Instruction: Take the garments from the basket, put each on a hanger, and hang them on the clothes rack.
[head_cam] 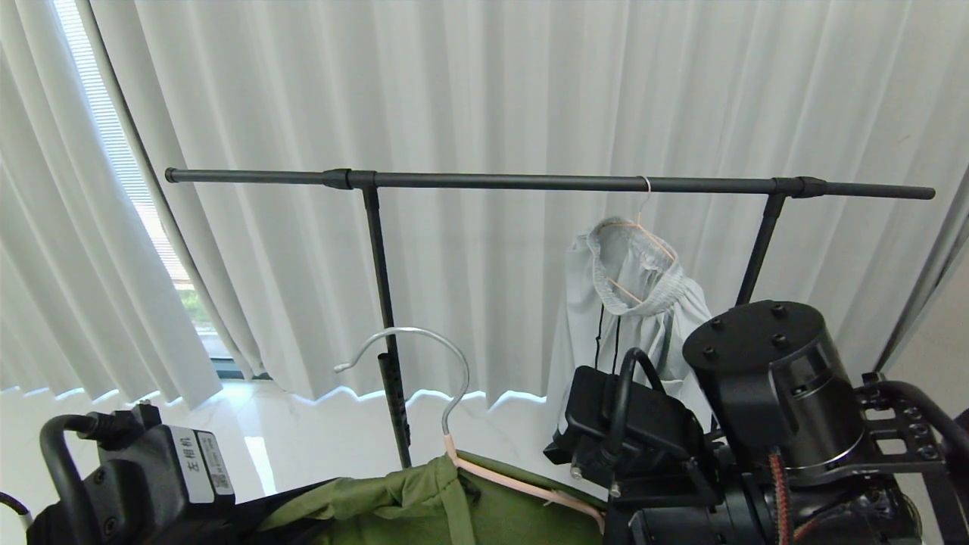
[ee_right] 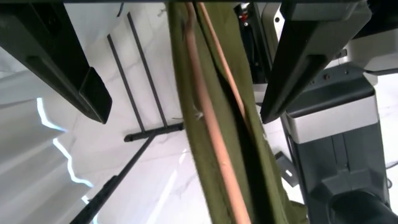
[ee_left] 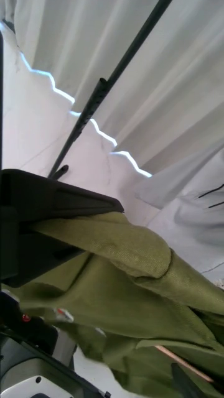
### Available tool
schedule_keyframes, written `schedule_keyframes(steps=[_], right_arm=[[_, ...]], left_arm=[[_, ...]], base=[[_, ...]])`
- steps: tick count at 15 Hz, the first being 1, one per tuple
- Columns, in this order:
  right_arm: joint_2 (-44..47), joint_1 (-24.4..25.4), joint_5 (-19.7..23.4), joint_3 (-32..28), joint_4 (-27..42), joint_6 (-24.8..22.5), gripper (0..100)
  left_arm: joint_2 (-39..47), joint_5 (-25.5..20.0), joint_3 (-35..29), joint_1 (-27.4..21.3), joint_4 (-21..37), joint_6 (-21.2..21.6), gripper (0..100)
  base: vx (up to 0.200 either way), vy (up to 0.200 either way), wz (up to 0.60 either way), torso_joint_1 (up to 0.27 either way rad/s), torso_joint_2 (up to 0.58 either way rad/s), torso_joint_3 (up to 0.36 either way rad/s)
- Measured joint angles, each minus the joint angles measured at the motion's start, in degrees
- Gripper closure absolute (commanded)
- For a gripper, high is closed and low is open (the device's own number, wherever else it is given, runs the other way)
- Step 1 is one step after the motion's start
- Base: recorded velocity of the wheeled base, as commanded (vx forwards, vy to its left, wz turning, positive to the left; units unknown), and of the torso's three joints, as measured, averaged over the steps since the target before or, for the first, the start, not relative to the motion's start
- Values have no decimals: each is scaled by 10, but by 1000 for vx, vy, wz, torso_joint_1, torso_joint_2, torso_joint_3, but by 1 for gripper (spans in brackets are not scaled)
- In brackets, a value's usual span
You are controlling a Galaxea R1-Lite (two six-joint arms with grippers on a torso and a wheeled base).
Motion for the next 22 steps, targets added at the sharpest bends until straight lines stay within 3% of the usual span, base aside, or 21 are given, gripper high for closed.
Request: schedule_keyframes(steps=[1,2,10,11,17,22], right_arm=[[3,0,-1,0,0,0,0],[5,0,-3,0,0,0,100],[8,-4,-21,0,-4,-19,100],[7,-4,-22,1,-4,-26,100],[-14,-11,-24,0,-1,-80,100],[-42,-79,-42,14,3,-93,100]], left_arm=[[-1,0,0,-4,0,0,100],[-1,0,0,-6,0,0,100],[-3,0,0,-10,0,0,100],[-3,-1,0,-10,0,1,0],[-4,1,4,-2,-1,-1,0],[-15,2,16,17,0,-5,0]], base=[[0,0,0,0,0,0],[0,0,0,0,0,0],[0,0,0,0,0,0],[0,0,0,0,0,0],[0,0,0,0,0,0],[0,0,0,0,0,0]])
